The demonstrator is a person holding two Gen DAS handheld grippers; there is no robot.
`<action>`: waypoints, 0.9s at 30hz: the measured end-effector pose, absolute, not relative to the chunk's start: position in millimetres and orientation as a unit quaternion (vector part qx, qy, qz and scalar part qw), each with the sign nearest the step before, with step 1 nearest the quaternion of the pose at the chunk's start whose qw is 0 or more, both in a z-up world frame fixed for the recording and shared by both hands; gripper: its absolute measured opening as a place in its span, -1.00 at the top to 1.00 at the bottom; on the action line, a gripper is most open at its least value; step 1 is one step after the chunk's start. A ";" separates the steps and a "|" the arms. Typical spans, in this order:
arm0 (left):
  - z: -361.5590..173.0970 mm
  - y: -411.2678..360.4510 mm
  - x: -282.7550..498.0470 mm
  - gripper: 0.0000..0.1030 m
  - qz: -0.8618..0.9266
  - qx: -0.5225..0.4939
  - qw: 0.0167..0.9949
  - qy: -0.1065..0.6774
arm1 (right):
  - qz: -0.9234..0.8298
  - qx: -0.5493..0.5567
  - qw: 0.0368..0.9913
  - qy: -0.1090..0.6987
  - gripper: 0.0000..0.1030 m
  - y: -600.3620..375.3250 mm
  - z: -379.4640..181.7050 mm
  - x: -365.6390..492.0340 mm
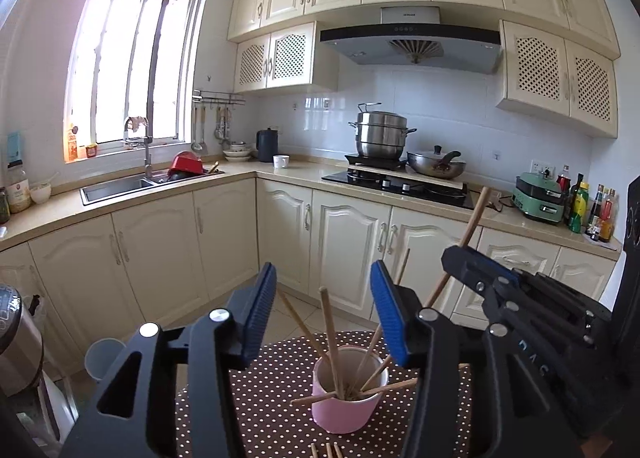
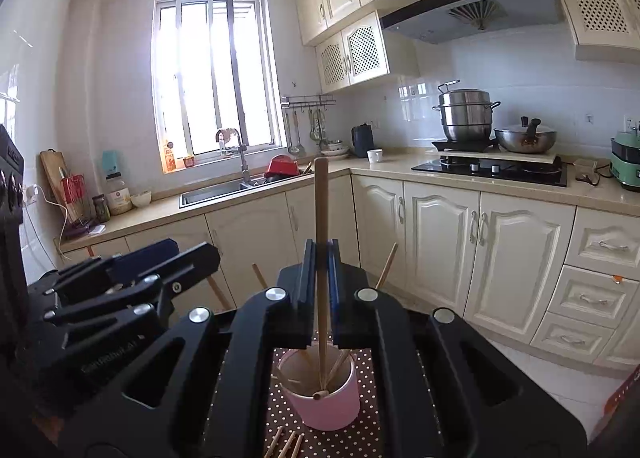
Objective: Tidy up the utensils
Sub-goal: 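Open the left tool to drop its chopstick into the cup while the right tool releases its chopstick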
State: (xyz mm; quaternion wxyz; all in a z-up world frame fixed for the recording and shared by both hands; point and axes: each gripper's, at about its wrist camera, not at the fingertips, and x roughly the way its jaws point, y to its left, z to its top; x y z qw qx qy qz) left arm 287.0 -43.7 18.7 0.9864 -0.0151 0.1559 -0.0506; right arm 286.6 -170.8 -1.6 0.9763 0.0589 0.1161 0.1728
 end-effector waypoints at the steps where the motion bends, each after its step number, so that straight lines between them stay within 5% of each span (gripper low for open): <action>1: 19.6 -43.5 285.6 0.01 -0.050 -0.014 0.987 0.154 | 0.174 0.057 0.976 0.121 0.88 -169.4 -3.0 287.4; 24: 27.6 -24.6 260.2 -0.19 -0.020 0.001 0.989 0.145 | 0.183 0.046 0.965 0.181 0.83 -153.7 -25.1 285.2; 27: 28.6 -21.6 256.1 -0.20 -0.017 0.004 0.989 0.145 | 0.182 0.049 0.965 0.180 0.31 -154.0 -24.8 281.2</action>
